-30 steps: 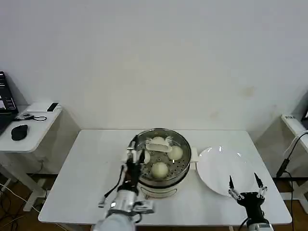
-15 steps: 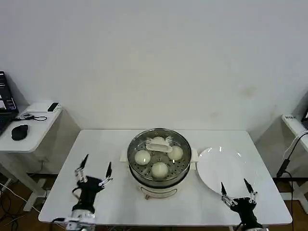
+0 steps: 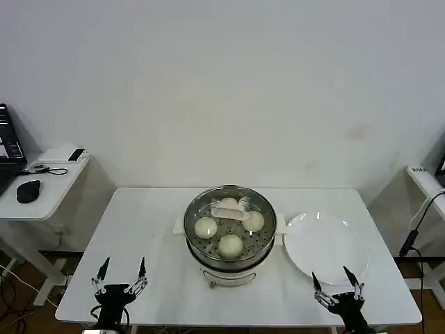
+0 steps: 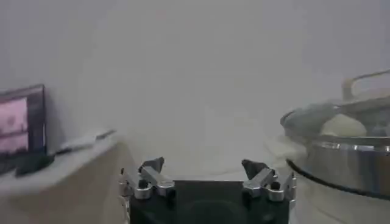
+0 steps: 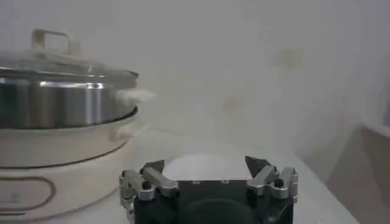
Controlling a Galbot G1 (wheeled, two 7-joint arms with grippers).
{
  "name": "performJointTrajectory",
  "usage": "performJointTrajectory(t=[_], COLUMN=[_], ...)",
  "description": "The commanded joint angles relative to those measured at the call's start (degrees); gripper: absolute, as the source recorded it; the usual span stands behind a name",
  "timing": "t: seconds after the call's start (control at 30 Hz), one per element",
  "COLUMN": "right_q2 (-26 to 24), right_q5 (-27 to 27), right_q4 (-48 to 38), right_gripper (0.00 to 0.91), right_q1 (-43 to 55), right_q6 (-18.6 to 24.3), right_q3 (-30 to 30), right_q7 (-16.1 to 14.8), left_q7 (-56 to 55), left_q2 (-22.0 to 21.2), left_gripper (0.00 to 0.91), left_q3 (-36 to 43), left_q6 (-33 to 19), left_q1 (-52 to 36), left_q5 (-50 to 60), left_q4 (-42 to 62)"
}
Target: Take steamed baozi put them in steamer then cover it.
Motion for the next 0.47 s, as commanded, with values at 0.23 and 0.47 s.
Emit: performJointTrajectory(t=[0.23, 0.47], right_q2=[-2.70, -2.95], right_q5=[1.12, 0.67], right_q4=[2.42, 2.63], right_gripper=[0.907, 0.907], right_q1=[-0.60, -0.24], right_q6=[-7.06, -7.88], right_q3=[-3.95, -3.98], right_q7=[4.80, 5.50], left_q7=[-0.57, 0.26], left_q2=[-0.68, -0.64], left_gripper=[0.907, 0.907], left_q3=[1.10, 1.68], left_q6=[1.39, 1.83], left_q1=[-0.92, -1.37], left_q5=[-3.03, -2.12], left_q4=[0.79, 2.54])
